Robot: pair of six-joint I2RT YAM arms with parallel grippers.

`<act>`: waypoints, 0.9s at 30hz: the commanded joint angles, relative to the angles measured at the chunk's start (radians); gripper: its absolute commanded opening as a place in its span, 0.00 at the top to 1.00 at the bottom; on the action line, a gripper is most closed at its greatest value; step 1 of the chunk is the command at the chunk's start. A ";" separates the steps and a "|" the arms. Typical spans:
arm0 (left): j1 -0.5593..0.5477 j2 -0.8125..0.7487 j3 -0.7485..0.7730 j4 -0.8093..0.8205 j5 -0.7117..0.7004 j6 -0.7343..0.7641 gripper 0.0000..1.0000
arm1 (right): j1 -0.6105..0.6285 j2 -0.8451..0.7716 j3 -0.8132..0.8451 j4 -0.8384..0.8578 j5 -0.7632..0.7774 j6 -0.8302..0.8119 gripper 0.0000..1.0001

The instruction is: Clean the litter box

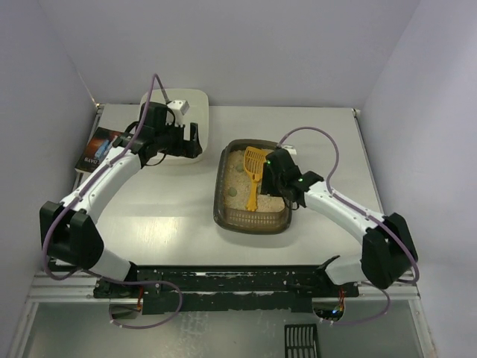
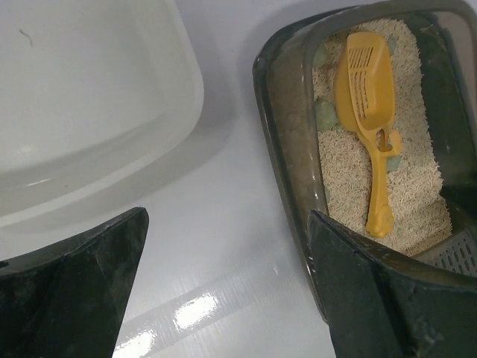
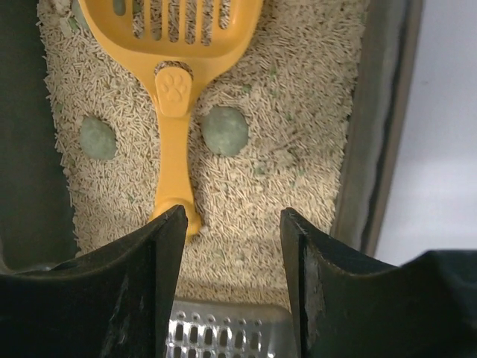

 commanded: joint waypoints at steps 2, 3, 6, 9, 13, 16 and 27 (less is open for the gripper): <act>-0.023 0.036 0.031 0.038 0.049 -0.041 0.01 | 0.007 0.124 0.055 0.109 -0.060 -0.030 0.47; -0.026 0.042 0.032 0.038 0.051 -0.047 0.01 | 0.008 0.145 0.062 0.118 -0.064 -0.032 0.48; -0.030 0.048 0.037 0.041 0.056 -0.056 0.01 | 0.012 0.187 0.062 0.159 -0.073 -0.027 0.50; -0.030 0.050 0.044 0.035 0.050 -0.051 0.01 | 0.012 0.224 0.069 0.196 -0.091 -0.022 0.51; -0.030 0.042 0.032 0.039 0.046 -0.049 0.01 | 0.012 0.252 0.078 0.230 -0.133 -0.018 0.52; -0.030 0.034 0.017 0.047 0.040 -0.049 0.01 | 0.012 0.266 0.074 0.250 -0.147 -0.015 0.53; -0.030 0.042 0.012 0.048 0.040 -0.051 0.01 | 0.012 0.305 0.070 0.289 -0.159 -0.007 0.59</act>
